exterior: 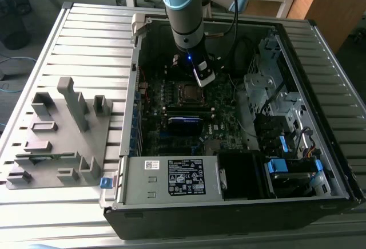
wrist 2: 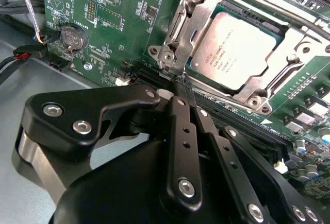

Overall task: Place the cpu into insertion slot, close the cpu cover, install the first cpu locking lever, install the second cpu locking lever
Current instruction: 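Install the first cpu locking lever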

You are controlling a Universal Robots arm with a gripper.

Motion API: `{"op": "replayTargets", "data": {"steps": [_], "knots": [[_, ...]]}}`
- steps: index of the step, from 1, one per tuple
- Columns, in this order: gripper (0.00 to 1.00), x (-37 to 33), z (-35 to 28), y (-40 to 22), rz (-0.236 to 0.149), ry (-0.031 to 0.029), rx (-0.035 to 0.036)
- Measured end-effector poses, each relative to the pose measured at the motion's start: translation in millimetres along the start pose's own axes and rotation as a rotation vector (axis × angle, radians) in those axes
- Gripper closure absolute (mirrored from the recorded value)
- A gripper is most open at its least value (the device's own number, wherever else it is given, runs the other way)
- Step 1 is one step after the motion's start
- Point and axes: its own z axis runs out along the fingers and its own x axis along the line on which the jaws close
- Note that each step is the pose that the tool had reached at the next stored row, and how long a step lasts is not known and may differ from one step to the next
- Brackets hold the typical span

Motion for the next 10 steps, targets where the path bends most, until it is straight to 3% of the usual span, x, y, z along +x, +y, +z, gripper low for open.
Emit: {"op": "replayTargets", "data": {"steps": [4,10], "knots": [[0.89,0.2,-0.6,0.3,0.005,0.0015,-0.0161],[0.89,0.2,-2.9,1.7,0.009,0.0017,-0.0248]]}}
